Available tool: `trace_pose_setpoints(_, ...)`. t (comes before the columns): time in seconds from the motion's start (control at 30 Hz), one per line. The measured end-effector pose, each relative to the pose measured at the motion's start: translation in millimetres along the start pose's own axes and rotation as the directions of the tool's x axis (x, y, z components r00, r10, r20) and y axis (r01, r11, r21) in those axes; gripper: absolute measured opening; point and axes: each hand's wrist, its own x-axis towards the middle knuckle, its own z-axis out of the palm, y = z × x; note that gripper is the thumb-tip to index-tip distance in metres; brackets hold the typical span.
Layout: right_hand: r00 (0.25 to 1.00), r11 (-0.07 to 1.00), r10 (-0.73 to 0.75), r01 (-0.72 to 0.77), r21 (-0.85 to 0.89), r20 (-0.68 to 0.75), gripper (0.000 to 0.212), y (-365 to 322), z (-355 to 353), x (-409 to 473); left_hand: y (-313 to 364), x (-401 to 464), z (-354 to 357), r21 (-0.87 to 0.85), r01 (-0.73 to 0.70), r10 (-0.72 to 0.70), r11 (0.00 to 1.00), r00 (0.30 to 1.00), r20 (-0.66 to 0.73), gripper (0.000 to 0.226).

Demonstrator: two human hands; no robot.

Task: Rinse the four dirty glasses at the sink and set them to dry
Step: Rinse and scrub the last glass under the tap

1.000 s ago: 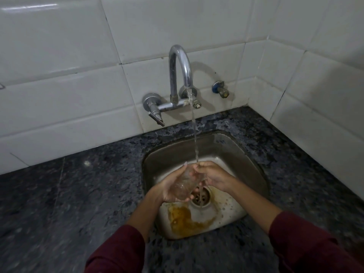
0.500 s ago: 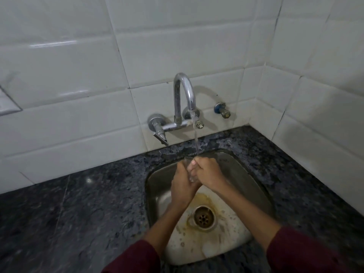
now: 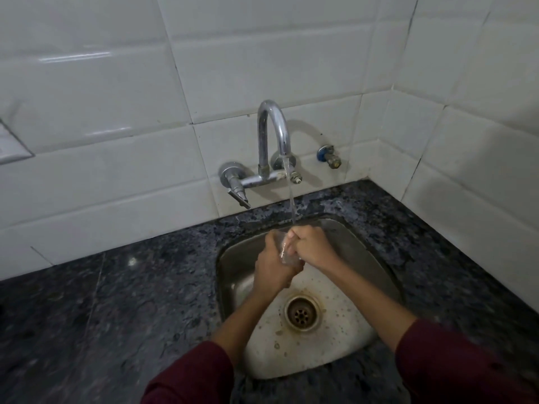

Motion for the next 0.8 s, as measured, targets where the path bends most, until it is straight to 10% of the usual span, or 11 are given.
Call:
trace_pose_setpoints(0.1,0.997,0.998,0.044,-0.041,0.045,-0.061,0.02,-4,5,0,-2,1,3,0.118,-0.042,0.047,0.992,0.998,-0.036,0.093)
trace_pose_setpoints(0.17,0.997,0.964,0.078,-0.076,0.256,0.002,0.025,4,-4,1,-1,3,-10,-0.174,0.068,-0.033,0.982,0.98,0.194,0.08)
trace_pose_setpoints(0.23,0.997,0.883,0.018,-0.053,0.467,0.08,0.032,14,-14,-2,1,2,-25,-0.533,0.35,-0.046,0.77,0.865,0.501,0.067)
trace_pose_setpoints(0.3,0.994,0.864,-0.021,-0.035,0.503,0.105,0.034,15,-18,-4,4,-3,-29,-0.586,0.483,-0.034,0.65,0.79,0.613,0.058)
trace_pose_setpoints(0.47,0.999,0.976,0.041,-0.047,0.215,0.032,0.035,2,-16,6,11,3,-8,-0.272,0.27,-0.202,0.924,0.946,0.255,0.065)
trace_pose_setpoints(0.63,0.999,0.993,0.046,-0.043,0.108,-0.03,0.031,-6,-10,12,6,8,-2,0.133,-0.049,0.053,0.99,0.998,-0.02,0.07)
trace_pose_setpoints(0.73,0.993,0.932,-0.003,-0.04,0.361,0.119,0.031,1,-23,11,10,16,-17,-0.285,0.105,-0.022,0.953,0.96,0.278,0.069)
trace_pose_setpoints(0.8,0.977,0.876,-0.054,-0.054,0.48,0.209,0.033,7,-27,9,10,17,-28,-0.571,0.351,0.012,0.742,0.845,0.535,0.063)
